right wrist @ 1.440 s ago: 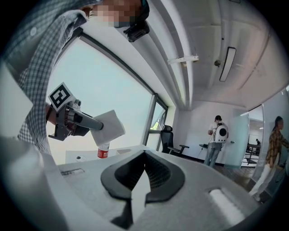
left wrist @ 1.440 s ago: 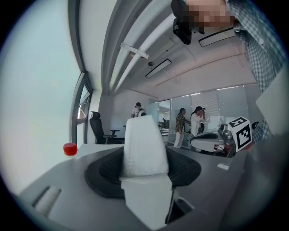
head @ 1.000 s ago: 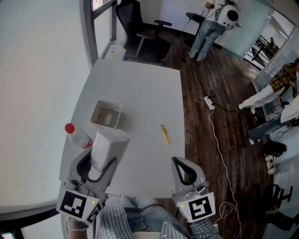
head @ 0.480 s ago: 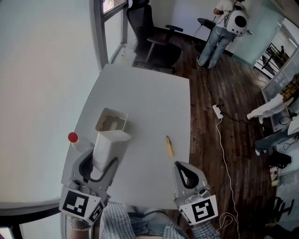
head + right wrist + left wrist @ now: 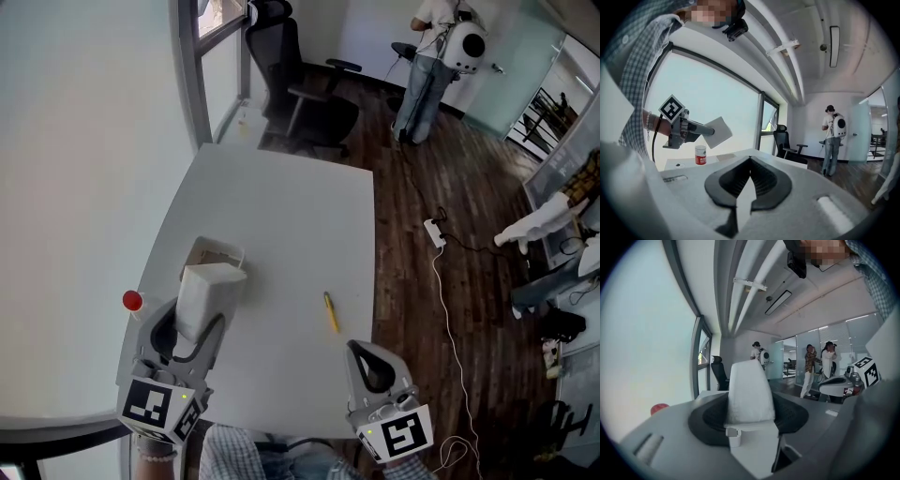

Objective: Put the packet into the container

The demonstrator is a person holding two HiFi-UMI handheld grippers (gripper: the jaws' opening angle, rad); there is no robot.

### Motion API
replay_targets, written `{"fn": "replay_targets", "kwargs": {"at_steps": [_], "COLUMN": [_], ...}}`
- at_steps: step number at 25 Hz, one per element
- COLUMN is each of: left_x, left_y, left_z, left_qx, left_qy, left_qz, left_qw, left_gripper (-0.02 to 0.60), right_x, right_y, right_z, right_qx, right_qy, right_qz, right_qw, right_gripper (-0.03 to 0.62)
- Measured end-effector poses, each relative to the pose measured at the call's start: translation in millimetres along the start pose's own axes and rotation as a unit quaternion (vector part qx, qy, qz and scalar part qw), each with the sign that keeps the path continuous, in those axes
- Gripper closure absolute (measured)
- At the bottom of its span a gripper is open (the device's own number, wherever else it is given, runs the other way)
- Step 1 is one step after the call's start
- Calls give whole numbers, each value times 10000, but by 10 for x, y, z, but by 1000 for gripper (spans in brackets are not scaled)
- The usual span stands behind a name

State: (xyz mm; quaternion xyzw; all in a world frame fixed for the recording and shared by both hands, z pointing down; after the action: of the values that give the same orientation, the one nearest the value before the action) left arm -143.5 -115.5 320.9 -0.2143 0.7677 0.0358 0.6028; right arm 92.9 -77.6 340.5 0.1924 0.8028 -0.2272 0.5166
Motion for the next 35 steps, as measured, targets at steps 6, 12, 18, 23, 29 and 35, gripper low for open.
{"fn": "replay_targets", "kwargs": {"at_steps": [6, 12, 18, 23, 29, 35], "left_x": [-11, -45, -145, -176, -265, -443], "left_y": [-157, -362, -491, -666, -804, -919], "left_z": [-69, -207, -315, -420, -520, -663], "left_qx": [192, 397, 632, 749, 871, 1096], "left_qy": [23, 101, 164, 287, 347, 542], "left_qz": [3, -31, -99, -101, -256, -560], "left_qw": [9998, 9992, 9978, 9967, 9953, 9909], "left_gripper": [322, 322, 322, 322, 322, 321], "right_x": [-144, -204, -255, -320, -282, -327], "right_y": [61, 16, 65, 44, 23, 46], "right_z": [84, 121, 135, 173, 72, 49], "right_qx": [-108, -99, -117, -161, 10, 16], "right_qy": [-50, -45, -65, -148, -267, -309], "right_qz": [-161, -225, -255, -347, -289, -335], "right_qw": [9998, 9997, 9996, 9992, 9992, 9990], "right_gripper": [595, 595, 595, 595, 595, 595]}}
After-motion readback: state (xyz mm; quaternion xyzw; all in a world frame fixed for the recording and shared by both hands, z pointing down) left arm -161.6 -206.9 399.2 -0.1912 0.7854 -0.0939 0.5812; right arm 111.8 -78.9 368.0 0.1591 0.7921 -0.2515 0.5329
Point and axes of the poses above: the fingertips, and each gripper's own axes: y backward along the fingers, z to its right, x out of its top, the point moved 3 cm from there along y, backward along the fingers, and after that the axes turned 13 degrees about y, right-handed, at the moved point
